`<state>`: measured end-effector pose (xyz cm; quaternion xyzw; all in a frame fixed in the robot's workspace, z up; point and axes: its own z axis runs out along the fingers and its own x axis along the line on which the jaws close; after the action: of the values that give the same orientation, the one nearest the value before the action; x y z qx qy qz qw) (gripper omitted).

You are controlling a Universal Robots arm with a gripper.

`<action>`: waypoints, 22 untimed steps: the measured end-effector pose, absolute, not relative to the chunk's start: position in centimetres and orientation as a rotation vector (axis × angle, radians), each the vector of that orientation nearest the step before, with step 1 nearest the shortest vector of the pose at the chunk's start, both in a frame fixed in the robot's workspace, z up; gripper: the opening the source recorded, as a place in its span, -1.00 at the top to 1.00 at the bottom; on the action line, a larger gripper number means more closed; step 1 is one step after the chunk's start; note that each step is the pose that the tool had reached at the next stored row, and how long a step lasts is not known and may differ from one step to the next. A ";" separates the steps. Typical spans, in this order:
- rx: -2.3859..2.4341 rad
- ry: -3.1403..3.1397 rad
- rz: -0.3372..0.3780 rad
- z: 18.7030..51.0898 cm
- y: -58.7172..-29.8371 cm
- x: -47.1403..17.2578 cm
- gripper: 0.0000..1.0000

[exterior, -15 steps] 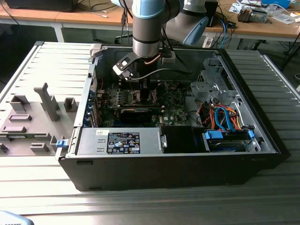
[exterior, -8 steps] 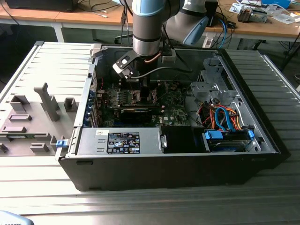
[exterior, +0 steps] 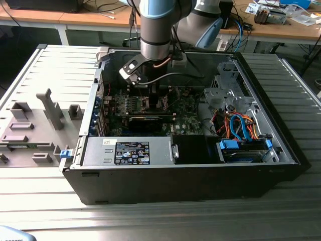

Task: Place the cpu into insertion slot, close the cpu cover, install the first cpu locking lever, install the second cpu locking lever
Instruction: 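Place the cpu into insertion slot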

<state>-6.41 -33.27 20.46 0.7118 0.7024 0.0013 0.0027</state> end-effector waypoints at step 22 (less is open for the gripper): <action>2.102 2.290 -0.043 21.1 -33.3 -6.3 0.29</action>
<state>-6.34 -33.27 21.14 0.6760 0.7366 -0.0137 0.0162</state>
